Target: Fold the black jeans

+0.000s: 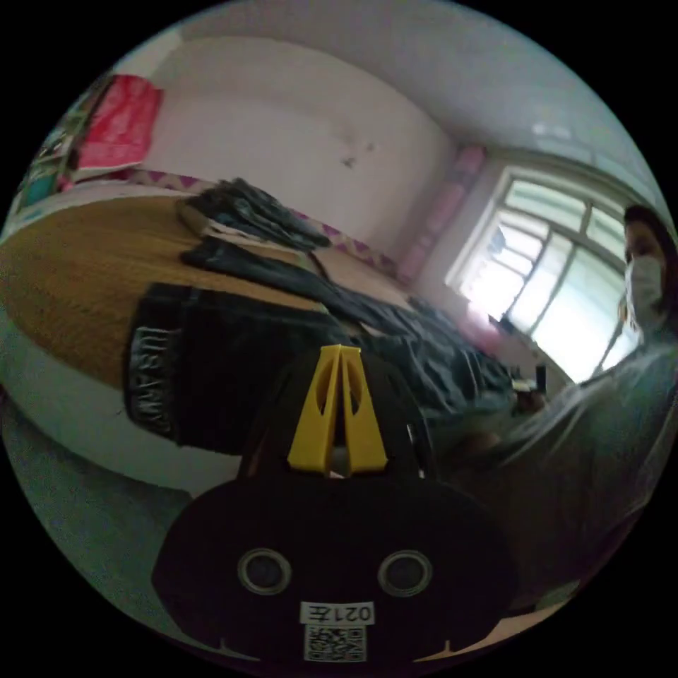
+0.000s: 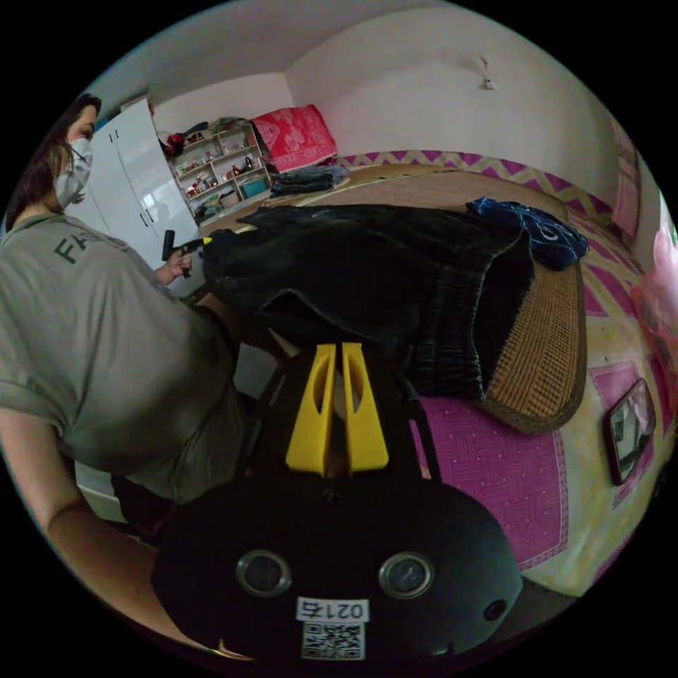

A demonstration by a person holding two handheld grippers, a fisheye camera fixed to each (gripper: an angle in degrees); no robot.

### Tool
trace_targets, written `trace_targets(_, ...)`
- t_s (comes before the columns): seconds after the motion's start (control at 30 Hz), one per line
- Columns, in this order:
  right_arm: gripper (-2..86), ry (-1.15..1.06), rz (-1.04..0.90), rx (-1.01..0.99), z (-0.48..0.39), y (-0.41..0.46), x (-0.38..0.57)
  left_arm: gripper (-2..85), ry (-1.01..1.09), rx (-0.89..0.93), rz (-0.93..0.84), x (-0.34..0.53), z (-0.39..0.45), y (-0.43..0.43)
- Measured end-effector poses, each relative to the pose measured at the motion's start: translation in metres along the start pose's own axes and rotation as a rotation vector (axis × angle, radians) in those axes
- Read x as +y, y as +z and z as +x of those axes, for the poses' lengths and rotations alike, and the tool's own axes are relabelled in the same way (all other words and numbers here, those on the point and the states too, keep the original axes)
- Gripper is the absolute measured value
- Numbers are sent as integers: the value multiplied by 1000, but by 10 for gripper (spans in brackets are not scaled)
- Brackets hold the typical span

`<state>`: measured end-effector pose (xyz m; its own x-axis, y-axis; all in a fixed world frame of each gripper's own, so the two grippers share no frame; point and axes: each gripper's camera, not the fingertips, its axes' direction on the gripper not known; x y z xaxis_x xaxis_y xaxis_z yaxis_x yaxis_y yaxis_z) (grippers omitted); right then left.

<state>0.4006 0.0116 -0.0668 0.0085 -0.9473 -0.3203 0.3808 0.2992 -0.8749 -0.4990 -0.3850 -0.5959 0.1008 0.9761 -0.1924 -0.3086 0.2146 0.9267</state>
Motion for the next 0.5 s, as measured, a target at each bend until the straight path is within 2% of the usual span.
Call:
trace_targets(0.03, -1, 2, -9, 9, 0, 1, 0, -4, -43, -38, 40, 2, -7, -8)
trace_targets(0.1, 0, 17, -9, 10, 3, 3, 3, 16, -161, -226, 163, 10, -27, -33)
trace_targets(0.17, 0, 34, -4, -6, 8, 2, 7, 45, -189, -316, 184, 9, -38, -43)
trace_targets(0.4, -1, 68, 4, -23, 19, 4, 16, 92, -101, -470, 67, -18, -34, -33)
trace_targets(0.5, -1, 78, 14, -26, 22, 4, 22, 113, -74, -554, 103, -19, -26, -35)
